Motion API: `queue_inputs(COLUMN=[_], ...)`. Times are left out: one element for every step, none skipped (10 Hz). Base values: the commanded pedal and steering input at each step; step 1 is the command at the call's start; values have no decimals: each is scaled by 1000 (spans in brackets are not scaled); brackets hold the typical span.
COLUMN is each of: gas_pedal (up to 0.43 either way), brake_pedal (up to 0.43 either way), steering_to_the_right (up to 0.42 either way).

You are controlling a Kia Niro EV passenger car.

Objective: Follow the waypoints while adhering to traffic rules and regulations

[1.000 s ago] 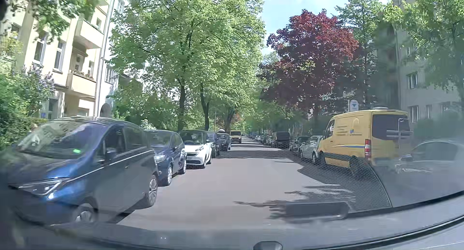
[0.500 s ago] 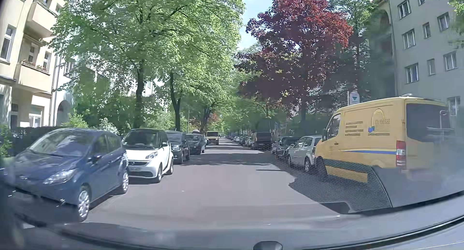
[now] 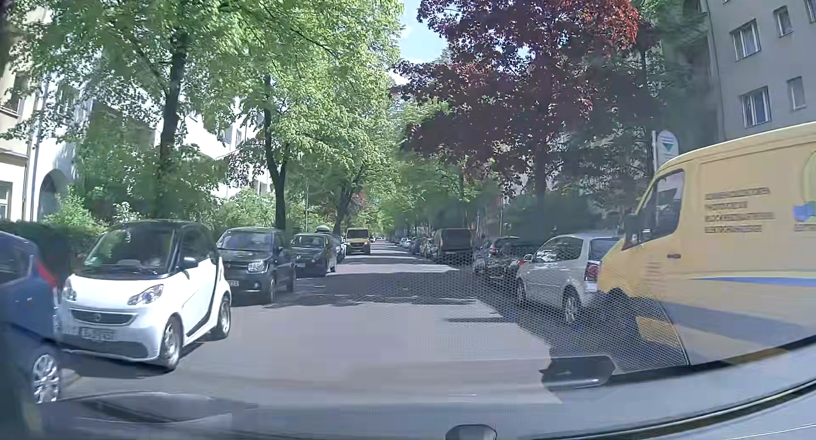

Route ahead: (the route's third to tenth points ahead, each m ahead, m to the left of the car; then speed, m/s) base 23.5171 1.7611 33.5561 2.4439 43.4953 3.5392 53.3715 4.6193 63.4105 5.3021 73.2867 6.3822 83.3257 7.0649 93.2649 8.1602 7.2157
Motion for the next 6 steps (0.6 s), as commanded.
queue_inputs(gas_pedal=[429,429,429,429,429,429], brake_pedal=[18,18,18,18,18,18], steering_to_the_right=[4,4,2,0,0,-4])
